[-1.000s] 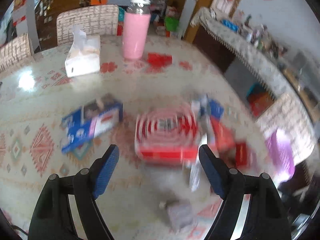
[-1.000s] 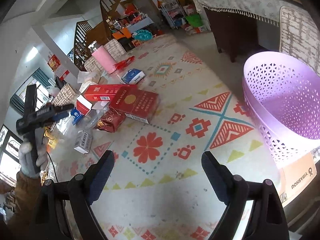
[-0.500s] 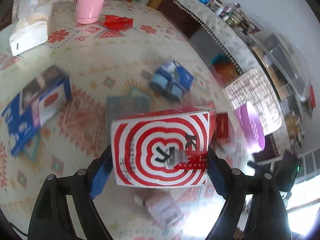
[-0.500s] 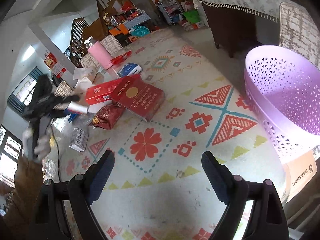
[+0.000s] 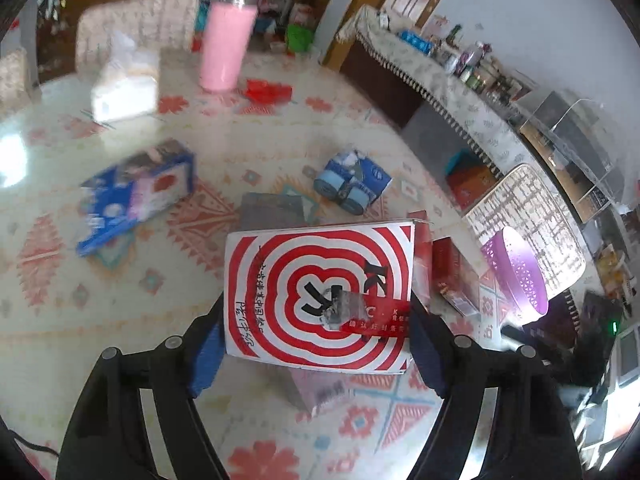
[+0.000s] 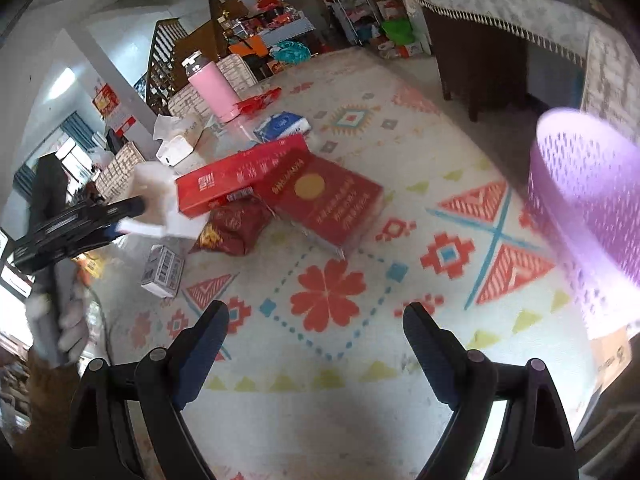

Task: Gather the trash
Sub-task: 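Grasp the red-white target box with the left gripper while the right grasps the red cigarette box, then drop the red cigarette box from the right gripper while the left drops the target box into the basket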

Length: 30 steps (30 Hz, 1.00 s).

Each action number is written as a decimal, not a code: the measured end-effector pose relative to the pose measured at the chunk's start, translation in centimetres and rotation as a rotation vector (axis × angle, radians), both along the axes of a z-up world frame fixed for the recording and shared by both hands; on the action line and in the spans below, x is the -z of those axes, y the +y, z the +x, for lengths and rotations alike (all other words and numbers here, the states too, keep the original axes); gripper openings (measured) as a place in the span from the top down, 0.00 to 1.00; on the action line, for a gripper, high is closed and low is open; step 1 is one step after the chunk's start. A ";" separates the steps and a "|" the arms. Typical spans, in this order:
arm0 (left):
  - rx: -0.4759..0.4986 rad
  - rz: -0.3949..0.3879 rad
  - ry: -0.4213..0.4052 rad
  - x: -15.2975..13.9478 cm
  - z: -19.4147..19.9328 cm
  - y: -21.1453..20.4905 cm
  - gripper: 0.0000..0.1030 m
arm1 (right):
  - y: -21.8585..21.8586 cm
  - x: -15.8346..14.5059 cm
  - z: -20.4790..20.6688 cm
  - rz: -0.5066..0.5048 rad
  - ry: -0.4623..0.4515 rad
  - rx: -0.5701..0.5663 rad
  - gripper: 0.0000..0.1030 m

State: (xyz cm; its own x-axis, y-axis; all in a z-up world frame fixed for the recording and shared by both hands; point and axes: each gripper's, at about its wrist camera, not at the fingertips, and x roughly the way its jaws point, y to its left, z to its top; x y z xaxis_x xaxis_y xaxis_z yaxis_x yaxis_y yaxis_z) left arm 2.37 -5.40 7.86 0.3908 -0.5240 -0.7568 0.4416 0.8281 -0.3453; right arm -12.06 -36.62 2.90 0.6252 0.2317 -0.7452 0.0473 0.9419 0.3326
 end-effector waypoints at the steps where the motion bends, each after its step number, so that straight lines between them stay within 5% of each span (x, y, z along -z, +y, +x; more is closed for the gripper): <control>1: -0.013 0.003 -0.029 -0.8 -1.1 0.7 0.24 | 0.3 -0.4 0.9 -0.039 -0.008 -0.017 0.11; 9: -0.049 -0.046 -0.082 -2.3 -5.2 4.9 0.24 | 2.0 0.4 8.1 -0.283 -0.015 -0.134 0.08; 14: -0.071 -0.043 -0.087 -1.9 -6.2 6.2 0.24 | 2.4 2.7 10.3 -0.319 0.040 -0.177 0.08; 18: -0.080 -0.031 -0.110 -1.9 -6.9 6.3 0.24 | 2.7 2.9 9.9 -0.324 0.026 -0.157 0.14; 21: -0.072 -0.029 -0.113 -2.1 -7.4 6.2 0.24 | 2.8 2.5 9.2 -0.320 0.023 -0.153 0.41; 30: -0.028 -0.013 -0.119 -2.0 -8.4 3.9 0.24 | 1.0 1.3 4.4 -0.254 -0.010 -0.107 0.42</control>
